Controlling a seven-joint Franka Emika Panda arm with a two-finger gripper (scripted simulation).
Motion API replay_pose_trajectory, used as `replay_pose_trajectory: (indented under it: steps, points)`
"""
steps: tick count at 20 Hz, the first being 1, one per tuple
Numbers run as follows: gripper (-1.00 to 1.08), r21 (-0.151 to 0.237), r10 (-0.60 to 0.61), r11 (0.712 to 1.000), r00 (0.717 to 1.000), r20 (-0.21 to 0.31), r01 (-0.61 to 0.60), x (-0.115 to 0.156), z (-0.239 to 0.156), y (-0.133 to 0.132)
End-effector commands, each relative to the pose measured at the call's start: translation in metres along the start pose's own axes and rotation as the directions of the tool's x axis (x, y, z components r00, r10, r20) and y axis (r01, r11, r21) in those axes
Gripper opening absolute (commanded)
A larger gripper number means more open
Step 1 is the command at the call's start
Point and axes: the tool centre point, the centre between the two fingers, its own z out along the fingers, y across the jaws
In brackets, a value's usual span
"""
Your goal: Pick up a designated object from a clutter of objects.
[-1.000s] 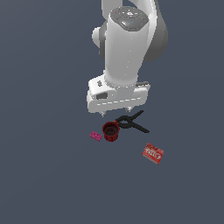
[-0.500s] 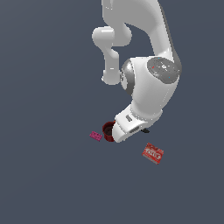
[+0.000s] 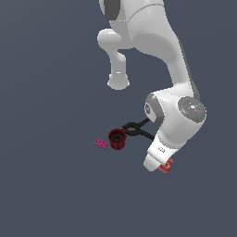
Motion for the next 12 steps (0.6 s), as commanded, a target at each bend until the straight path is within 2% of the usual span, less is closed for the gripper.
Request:
replay_pose_trajectory:
  steps: [1,6,12]
  points:
    - [1.0,0.003,-0.05,0.999,0.999,-0.009,0.05,0.013,0.015,-0.009]
    - [1.0,0.009,-0.114,0.993,0.993,-0.02,0.114,0.028,0.035,-0.022]
    - [1.0,0.012,-0.141,0.99,0.99,-0.025,0.141,0.034,0.044,-0.027]
